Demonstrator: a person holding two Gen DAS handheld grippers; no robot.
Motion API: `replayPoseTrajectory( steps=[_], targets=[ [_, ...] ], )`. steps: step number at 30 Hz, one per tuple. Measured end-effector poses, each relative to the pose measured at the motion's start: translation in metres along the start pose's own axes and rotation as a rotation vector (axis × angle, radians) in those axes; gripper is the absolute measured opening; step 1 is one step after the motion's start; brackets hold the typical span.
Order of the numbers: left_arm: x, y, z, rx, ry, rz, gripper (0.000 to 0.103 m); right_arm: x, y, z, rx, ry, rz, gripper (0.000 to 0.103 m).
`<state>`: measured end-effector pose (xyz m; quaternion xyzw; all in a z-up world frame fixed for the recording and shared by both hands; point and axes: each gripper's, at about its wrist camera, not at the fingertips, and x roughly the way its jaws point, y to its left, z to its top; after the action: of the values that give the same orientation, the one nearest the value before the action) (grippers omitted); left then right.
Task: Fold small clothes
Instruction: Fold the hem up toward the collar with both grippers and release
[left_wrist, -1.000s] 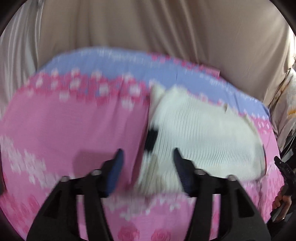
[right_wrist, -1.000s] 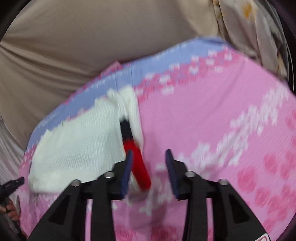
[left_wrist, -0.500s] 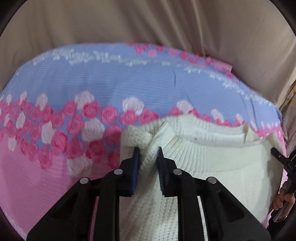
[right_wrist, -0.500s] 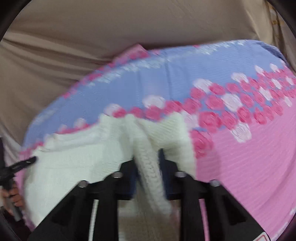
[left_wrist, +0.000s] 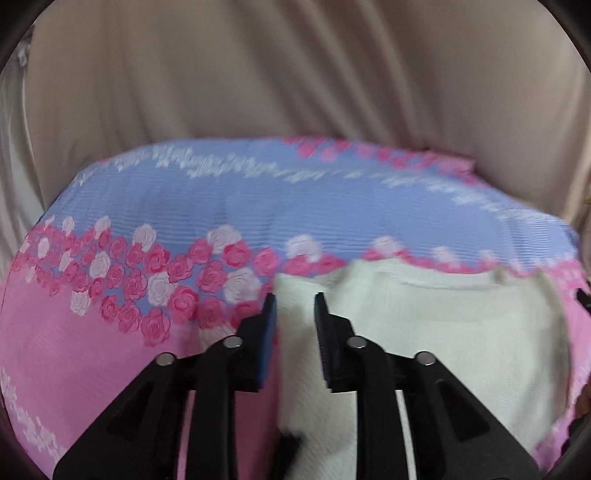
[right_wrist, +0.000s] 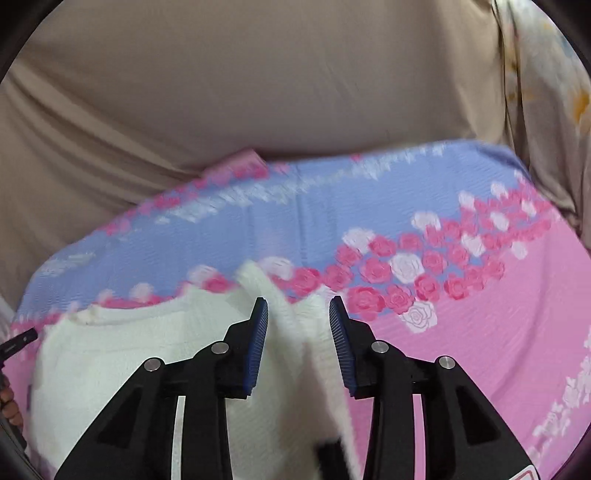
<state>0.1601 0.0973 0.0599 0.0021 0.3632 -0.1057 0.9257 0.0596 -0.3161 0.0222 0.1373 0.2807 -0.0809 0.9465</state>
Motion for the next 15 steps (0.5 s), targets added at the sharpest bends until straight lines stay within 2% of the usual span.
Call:
replayPoseTrajectory(
  steps=[2,5,6,7,8,9,10,11,12,13,15],
  targets=[
    [-0.025,-0.025,-0.014,0.058,-0.021,-0.042,0.023,-0.016,0.039,-0.019,-0.077,0.049,0.131,0.035],
    [-0.015,-0.067,-0.05,0.125,0.087,-0.096,0.025,-0.013,0.112,-0.075,-0.192,0.222,0.343,0.033],
    [-0.003,-0.075,-0.065,0.137,0.142,-0.106,0.027,-0.01,0.129,-0.093,-0.232,0.263,0.371,0.029],
    [0.008,-0.073,-0.077,0.127,0.187,-0.091,0.027,-0.008,0.141,-0.111,-0.288,0.283,0.349,0.024],
    [0.014,-0.068,-0.086,0.114,0.214,-0.079,0.026,-0.008,0.142,-0.121,-0.322,0.285,0.296,0.024],
    [0.009,-0.055,-0.093,0.098,0.19,-0.083,0.026,-0.009,0.134,-0.128,-0.342,0.278,0.223,0.024],
    [0.003,-0.045,-0.096,0.09,0.18,-0.072,0.025,-0.015,0.111,-0.131,-0.321,0.269,0.168,0.025],
    [-0.001,-0.034,-0.098,0.076,0.183,-0.055,0.023,-0.021,0.089,-0.132,-0.28,0.27,0.15,0.024],
    [-0.005,-0.02,-0.102,0.049,0.208,-0.067,0.018,-0.028,0.06,-0.132,-0.225,0.267,0.119,0.023],
    [-0.004,-0.011,-0.107,0.03,0.227,-0.077,0.017,-0.038,0.03,-0.132,-0.169,0.263,0.107,0.01],
    [-0.01,-0.005,-0.118,0.017,0.212,-0.087,0.016,-0.05,-0.011,-0.134,-0.121,0.252,-0.027,0.007]
  ],
)
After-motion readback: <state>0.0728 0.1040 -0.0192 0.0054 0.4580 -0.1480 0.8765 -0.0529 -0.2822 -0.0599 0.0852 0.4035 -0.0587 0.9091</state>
